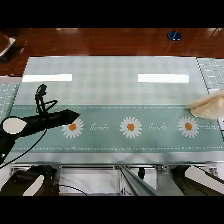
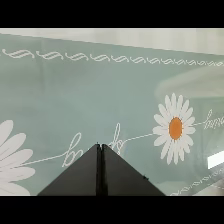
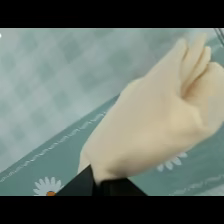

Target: Fold the shirts.

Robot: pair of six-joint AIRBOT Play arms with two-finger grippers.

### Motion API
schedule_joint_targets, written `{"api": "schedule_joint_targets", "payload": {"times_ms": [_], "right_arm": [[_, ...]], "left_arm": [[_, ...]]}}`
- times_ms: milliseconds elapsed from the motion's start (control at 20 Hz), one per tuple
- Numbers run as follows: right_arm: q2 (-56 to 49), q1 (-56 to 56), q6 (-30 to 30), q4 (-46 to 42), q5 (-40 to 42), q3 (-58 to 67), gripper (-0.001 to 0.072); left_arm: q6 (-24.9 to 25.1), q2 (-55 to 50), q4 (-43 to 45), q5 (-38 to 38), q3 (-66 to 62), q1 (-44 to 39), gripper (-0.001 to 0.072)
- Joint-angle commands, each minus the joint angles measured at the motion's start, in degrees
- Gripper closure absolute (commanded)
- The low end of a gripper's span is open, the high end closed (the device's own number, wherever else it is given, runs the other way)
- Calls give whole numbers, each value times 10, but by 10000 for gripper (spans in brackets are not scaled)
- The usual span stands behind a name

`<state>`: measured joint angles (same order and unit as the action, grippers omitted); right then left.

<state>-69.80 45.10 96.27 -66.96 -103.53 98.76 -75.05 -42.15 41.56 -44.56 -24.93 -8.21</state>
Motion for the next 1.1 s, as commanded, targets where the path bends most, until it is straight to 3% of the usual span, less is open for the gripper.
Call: {"api": "schedule_joint_targets", "payload": {"times_ms": [0, 200, 350, 400, 450, 500, 700, 850, 950, 1050], "right_arm": [[74, 99, -3, -61, -3, -133, 694], [168, 188, 14, -161, 22, -269, 694], [233, 200, 28, -302, 43, -344, 693], [244, 200, 46, -347, 42, -365, 650], [244, 199, 53, -365, 32, -379, 434], [243, 199, 47, -355, 32, -388, 302], [238, 199, 36, -302, 87, -378, 331], [201, 185, -2, -113, 135, -327, 693], [168, 98, -28, 48, 198, -285, 692], [148, -81, -56, 106, 307, -263, 692]], "left_arm": [[0, 0, 0, 4, 0, 0, 682], [0, 0, 0, 5, 0, 0, 682], [0, 0, 0, 4, 0, 0, 682], [0, 0, 0, 4, 0, 0, 682], [0, 0, 0, 4, 0, 0, 682], [0, 0, 0, 4, 0, 0, 682], [3, 0, 1, 26, -15, 3, 682], [41, -12, 0, 38, -100, 42, 683], [50, -56, 0, 34, -209, 75, 683], [44, -120, -2, 31, -335, 73, 683]]}}
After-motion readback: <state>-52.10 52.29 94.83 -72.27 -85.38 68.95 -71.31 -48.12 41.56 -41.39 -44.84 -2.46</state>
